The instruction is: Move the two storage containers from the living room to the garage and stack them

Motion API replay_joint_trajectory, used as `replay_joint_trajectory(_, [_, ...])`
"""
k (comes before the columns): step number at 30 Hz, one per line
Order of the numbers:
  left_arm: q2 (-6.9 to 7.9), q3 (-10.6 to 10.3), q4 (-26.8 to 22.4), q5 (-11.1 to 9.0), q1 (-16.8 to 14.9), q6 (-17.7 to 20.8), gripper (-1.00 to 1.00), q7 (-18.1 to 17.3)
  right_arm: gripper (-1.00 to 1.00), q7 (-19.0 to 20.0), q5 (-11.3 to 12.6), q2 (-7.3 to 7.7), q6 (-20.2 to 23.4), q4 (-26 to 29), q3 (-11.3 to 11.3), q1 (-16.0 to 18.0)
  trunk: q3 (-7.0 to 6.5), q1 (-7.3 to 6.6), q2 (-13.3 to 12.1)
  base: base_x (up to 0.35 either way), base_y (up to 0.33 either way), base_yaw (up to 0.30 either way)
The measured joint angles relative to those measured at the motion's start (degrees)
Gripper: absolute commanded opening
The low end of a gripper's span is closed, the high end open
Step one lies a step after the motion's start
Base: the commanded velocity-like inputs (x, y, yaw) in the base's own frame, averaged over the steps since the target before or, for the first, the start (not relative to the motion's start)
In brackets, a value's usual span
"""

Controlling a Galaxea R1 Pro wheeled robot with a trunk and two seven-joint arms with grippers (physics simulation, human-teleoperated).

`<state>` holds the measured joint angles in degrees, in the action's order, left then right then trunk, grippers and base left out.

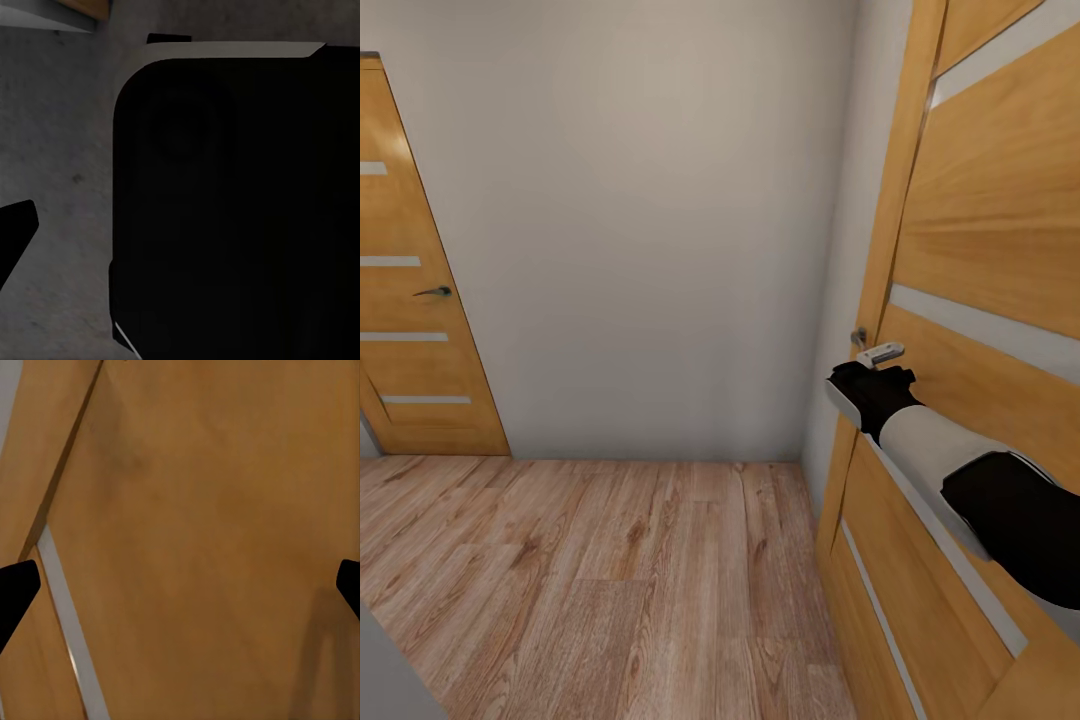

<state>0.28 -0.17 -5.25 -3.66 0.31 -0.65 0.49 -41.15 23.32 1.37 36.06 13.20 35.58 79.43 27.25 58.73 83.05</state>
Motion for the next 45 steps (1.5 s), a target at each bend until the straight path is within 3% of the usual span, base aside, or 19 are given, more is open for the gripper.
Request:
replay_joint_trajectory(7, [0.00, 0.0, 0.0, 0.0, 0.0, 0.0, 1.00, 0.0, 1.00, 0.0, 0.4, 0.24, 0.3, 0.6, -0.4, 0.0, 0.00, 0.00, 0.0, 0.000, 0.000, 0.000])
replay_joint_trajectory(9, [0.02, 0.0, 0.0, 0.0, 0.0, 0.0, 1.00, 0.0, 1.00, -0.5, -0.7, -0.76, 1.2, 0.8, -0.1, 0.0, 0.00, 0.00, 0.0, 0.000, 0.000, 0.000])
replay_joint_trajectory(11, [0.04, 0.0, 0.0, 0.0, 0.0, 0.0, 1.00, 0.0, 1.00, -1.2, -0.5, -3.39, 1.3, 0.9, -0.1, 0.0, 0.00, 0.00, 0.0, 0.000, 0.000, 0.000])
replay_joint_trajectory(12, [0.04, 0.0, 0.0, 0.0, 0.0, 0.0, 1.00, 0.0, 1.00, -2.0, -0.5, -5.45, 1.6, 1.0, -0.1, 0.0, 0.00, 0.00, 0.0, 0.000, 0.000, 0.000])
replay_joint_trajectory(15, [0.01, 0.0, 0.0, 0.0, 0.0, 0.0, 1.00, 0.0, 1.00, -2.9, -0.6, -8.22, 2.2, 1.1, -0.1, 0.0, 0.00, 0.00, 0.0, 0.000, 0.000, 0.000])
replay_joint_trajectory(17, [-0.01, 0.0, 0.0, 0.0, 0.0, 0.0, 1.00, 0.0, 1.00, -3.5, -0.5, -11.30, 2.6, 1.5, -0.1, 0.0, 0.00, 0.00, 0.0, 0.000, 0.000, 0.000])
replay_joint_trajectory(32, [0.00, 0.0, -0.1, -0.1, 0.0, 0.0, 1.00, 0.2, 1.00, -1.2, 1.3, -11.37, 1.8, 5.8, -0.9, -0.1, 0.00, 0.00, 0.0, 0.000, 0.000, 0.000])
replay_joint_trajectory(35, [0.01, 0.0, -0.1, -0.1, 0.0, 0.0, 1.00, 0.2, 1.00, 4.6, 6.0, -11.37, 0.4, 6.7, -1.0, -0.7, 0.00, 0.00, 0.0, 0.000, 0.000, 0.000])
replay_joint_trajectory(37, [0.05, 0.0, -0.1, -0.1, 0.0, 0.0, 1.00, 0.2, 1.00, 8.5, 7.9, -11.37, -0.3, 6.8, -1.1, -1.5, 0.00, 0.00, 0.0, 0.000, 0.000, 0.000])
replay_joint_trajectory(45, [0.08, 0.1, -0.1, -0.1, 0.0, 0.0, 1.00, 0.2, 1.00, 17.9, 9.1, -11.37, -2.8, 6.8, -1.1, -5.2, 0.00, 0.00, 0.0, 0.000, 0.000, 0.000])
